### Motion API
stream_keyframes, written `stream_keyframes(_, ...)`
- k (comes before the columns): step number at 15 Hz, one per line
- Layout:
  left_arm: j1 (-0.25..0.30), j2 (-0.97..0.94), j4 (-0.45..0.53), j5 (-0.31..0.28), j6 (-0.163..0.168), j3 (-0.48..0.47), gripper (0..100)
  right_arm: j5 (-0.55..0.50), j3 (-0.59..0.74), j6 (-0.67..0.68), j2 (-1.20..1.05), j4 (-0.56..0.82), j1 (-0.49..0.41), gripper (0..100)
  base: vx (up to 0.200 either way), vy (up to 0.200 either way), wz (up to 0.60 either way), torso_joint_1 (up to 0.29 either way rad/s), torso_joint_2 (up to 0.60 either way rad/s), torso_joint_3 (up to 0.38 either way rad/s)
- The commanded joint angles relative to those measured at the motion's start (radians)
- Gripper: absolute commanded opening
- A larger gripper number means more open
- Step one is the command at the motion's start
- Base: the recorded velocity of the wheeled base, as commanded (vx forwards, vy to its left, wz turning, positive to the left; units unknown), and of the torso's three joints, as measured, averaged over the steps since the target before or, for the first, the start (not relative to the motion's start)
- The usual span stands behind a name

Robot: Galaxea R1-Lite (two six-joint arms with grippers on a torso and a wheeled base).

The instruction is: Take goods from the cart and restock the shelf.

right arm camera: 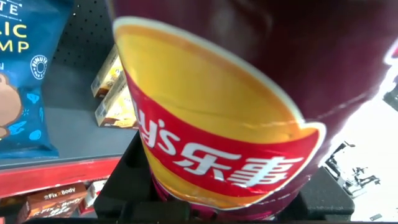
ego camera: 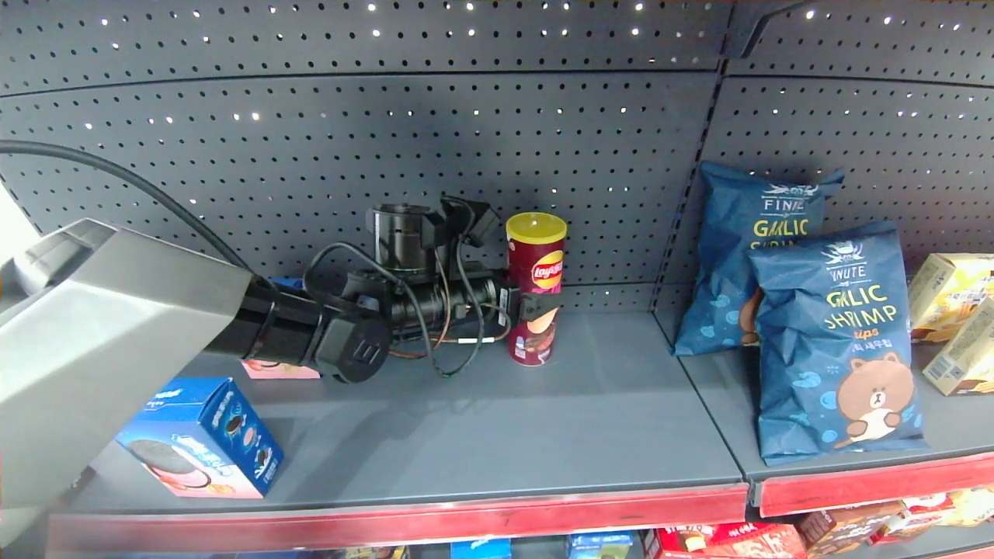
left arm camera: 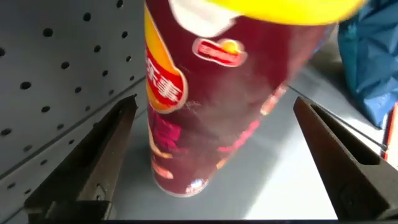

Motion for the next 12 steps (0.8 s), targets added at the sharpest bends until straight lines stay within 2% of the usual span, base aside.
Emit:
stream_keyframes(1,0.0,0.045,-0.001,0.0,-0.001,-0.034,100,0.0,0.007,-0.001,-0.005,-0.001,-0.012,0,0.0,0.0,0.0,0.0,0.0,0.0)
stream_keyframes(5,-0.008,0.088,-0.001,0.001,-0.001,-0.09,100,0.001,0.042,-0.002,-0.053,0.001,-0.027,0,0.0,0.0,0.0,0.0,0.0,0.0)
stream_keyframes(6,-0.006,0.09,-0.005,0.003,-0.001,-0.093,0,0.001,0.044,-0.008,-0.062,0.015,-0.027,0,0.0,0.0,0.0,0.0,0.0,0.0)
stream_keyframes(8,-0.006,0.09,-0.012,0.017,-0.009,-0.093,0,0.001,0.027,-0.008,-0.086,0.076,-0.027,0,0.0,0.0,0.0,0.0,0.0,0.0)
stream_keyframes(9,-0.008,0.09,-0.019,0.018,-0.032,-0.094,0,0.003,0.008,-0.008,-0.117,0.145,-0.027,0,0.0,0.0,0.0,0.0,0.0,0.0)
stream_keyframes(12,-0.012,0.09,-0.03,0.017,-0.033,-0.09,0,0.003,0.004,-0.008,-0.154,0.188,-0.027,0,0.0,0.0,0.0,0.0,0.0,0.0)
